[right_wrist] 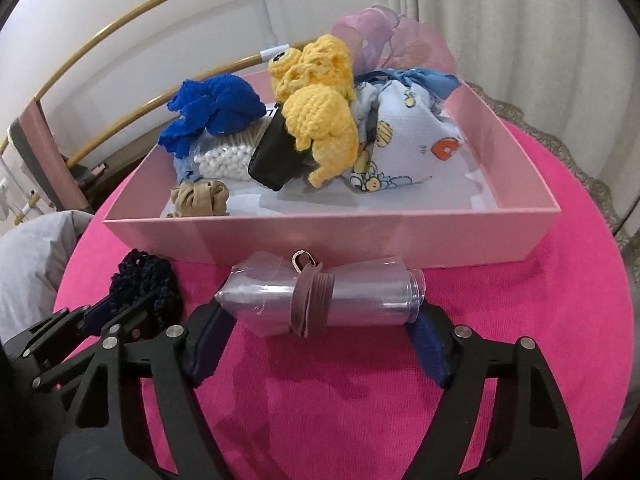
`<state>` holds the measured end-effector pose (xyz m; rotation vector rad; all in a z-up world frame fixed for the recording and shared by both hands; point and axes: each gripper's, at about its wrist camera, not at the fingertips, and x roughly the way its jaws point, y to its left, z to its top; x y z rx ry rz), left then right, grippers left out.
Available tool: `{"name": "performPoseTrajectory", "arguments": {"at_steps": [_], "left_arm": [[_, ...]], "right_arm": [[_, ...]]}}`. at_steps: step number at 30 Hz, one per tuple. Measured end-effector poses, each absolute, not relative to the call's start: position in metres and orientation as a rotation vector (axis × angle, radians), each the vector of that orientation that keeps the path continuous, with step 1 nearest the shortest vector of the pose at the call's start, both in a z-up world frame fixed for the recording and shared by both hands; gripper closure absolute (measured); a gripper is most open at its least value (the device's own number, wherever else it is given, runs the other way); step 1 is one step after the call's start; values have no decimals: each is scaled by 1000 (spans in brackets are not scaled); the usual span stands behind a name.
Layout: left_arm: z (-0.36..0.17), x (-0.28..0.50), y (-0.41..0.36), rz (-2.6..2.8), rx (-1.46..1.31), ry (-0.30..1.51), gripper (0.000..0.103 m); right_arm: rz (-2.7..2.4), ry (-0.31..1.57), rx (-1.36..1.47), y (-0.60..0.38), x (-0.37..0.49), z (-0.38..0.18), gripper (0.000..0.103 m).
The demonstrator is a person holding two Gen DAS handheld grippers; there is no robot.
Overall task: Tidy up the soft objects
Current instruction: 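Grasp the navy crochet scrunchie with the left tool while the right tool grasps the clear bottle, then lower the navy scrunchie and clear bottle into the pink box and open both tools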
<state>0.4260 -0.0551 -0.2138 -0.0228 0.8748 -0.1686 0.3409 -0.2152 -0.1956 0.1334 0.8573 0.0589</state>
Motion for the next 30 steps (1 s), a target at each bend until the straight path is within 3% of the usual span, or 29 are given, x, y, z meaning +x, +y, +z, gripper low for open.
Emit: {"name": "performPoseTrajectory", "arguments": {"at_steps": [16,30], "left_arm": [[-199,401,-50,-210,-49,859,92],[-124,351,-52,-234,-13,727,93]], "right_arm": [[70,821,158,-238,279,-169,28],[89,711,145,-239,256,-117,28]]}}
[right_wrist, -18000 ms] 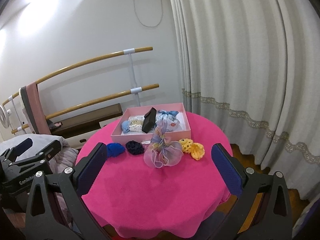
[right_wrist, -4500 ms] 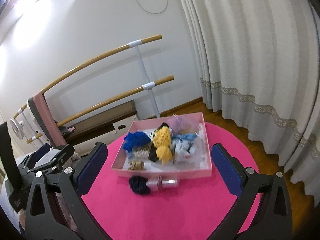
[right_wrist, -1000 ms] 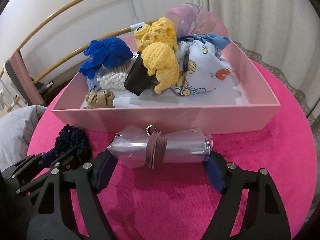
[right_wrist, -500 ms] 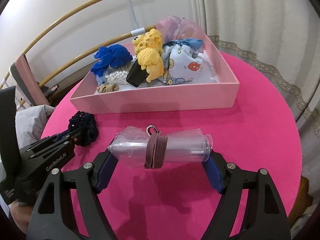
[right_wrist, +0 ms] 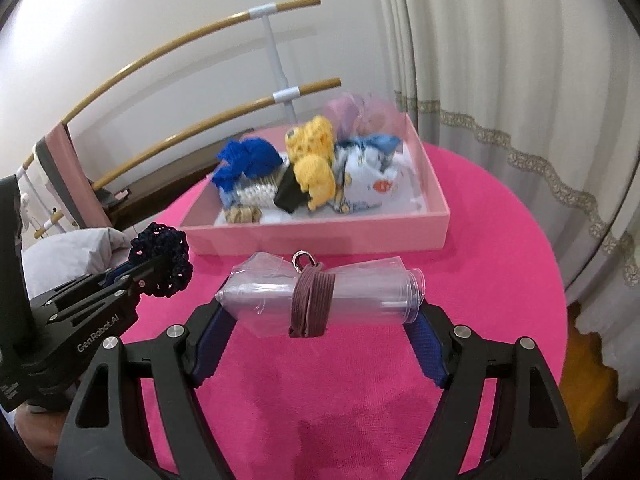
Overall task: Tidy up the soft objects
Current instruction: 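Lower the navy scrunchie and clear bottle into the pink box and open both tools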
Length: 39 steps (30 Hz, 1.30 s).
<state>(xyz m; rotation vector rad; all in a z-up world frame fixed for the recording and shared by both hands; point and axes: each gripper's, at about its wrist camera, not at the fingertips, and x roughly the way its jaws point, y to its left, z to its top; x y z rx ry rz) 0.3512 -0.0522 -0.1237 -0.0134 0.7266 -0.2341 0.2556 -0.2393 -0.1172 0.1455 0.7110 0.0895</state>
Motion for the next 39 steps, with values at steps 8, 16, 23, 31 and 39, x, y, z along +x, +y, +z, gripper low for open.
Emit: {"name": "performPoseTrajectory", "arguments": {"at_steps": [8,16,23,31,39], "left_arm": [[-83,336,-52,-221,2,658,93],[-43,320,-55,-213,20,587,93],[-17,319,-53,-205,15,544,92],[-8,331,-57,-193,11,520,92],[-15,354,-68,-197,17,537,92]], "right_arm": [[98,632,115,-236,254,-75,28],[105,564,95,-235,260,-35,28],[100,542,81,-239,274,-14,27],[85,531,65,-238,290,-6,27],[75,548,68,-246,311,-8,27]]}}
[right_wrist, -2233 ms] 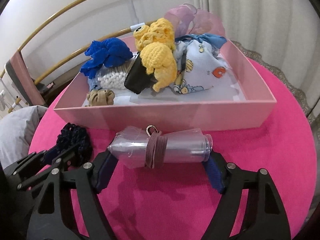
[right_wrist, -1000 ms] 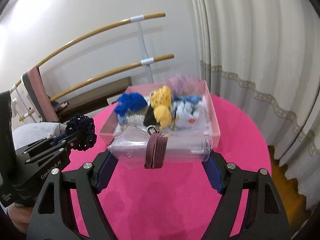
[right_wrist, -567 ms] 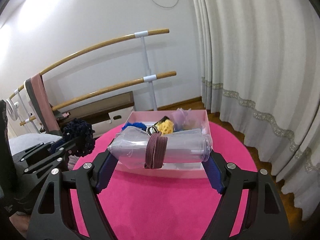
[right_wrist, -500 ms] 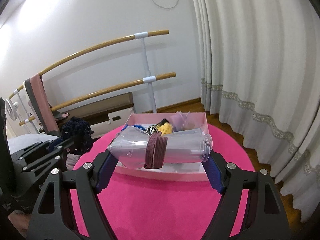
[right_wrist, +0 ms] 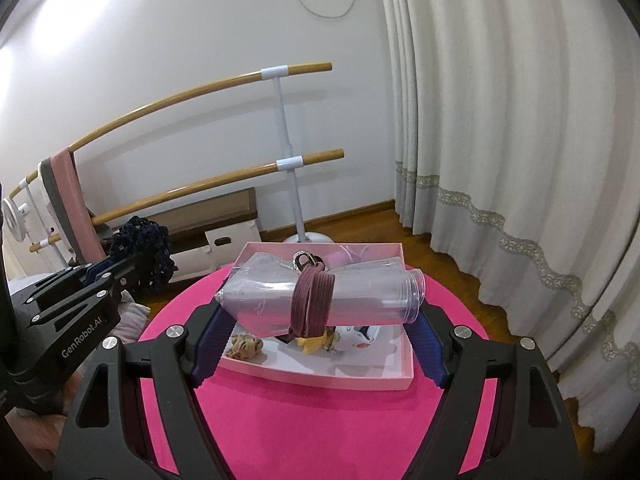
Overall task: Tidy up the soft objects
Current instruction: 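Lower the navy scrunchie and clear bottle into the pink box and open both tools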
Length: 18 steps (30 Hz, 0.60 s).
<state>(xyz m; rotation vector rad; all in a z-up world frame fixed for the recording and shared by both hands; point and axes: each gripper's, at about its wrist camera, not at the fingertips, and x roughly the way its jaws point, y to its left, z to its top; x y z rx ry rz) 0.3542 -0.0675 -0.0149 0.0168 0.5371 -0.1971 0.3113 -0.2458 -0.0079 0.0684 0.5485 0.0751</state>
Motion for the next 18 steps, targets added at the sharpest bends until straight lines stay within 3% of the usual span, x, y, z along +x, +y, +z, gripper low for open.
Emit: {"name": "performPoseTrajectory", "arguments": {"at_steps": [18], "left_arm": [[-41,448,-86,-203,11,631,92]], "right_arm": [[61,668,96,-271,381,-43,27]]}}
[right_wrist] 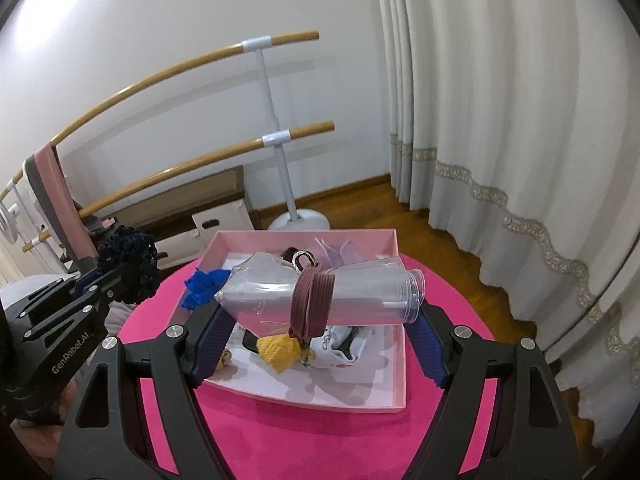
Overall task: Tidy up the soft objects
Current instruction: 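Lower the navy scrunchie and clear bottle into the pink box and open both tools, then withdraw both tools back from the box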
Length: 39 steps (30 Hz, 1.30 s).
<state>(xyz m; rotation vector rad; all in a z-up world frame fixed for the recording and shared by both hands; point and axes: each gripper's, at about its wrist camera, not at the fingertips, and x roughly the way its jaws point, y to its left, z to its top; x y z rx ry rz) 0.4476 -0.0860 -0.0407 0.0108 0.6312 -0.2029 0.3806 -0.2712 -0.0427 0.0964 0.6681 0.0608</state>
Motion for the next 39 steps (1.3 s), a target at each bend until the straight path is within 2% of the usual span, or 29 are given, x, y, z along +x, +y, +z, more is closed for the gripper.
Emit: {"name": "performPoseTrajectory", "arguments": {"at_steps": [9,12,14,16,17,18,19,21,33,39], "left_arm": [[-62,505,-101,-209,3,688,92],[-69,521,-104,-207,5,701,87],[-76,533,-108,-209,9,722,77],[-79,541,-108,-205,9,725,52],[-81,545,-107,-195,10,720,44],[-82,547,-107,-184,11,713,34],[-84,547,-106,-176,12,705,32],[-88,547,-106,-165,15,698,31],[-96,509,-103,-144,18,666,29],[-86,477,-95,-125,26,627,14]], "right_arm": [[69,726,103,-270,403,-68,27],[74,745,103,-268,410,-76,27],[78,766,104,-267,417,-83,26],[77,787,111,-268,423,-91,24],[75,792,116,-269,425,-94,24],[77,797,128,-270,427,-97,21],[76,800,135,-271,428,-99,13],[81,800,152,-274,427,-102,0],[57,724,208,-286,401,-88,0],[25,673,246,-296,378,-73,0]]}}
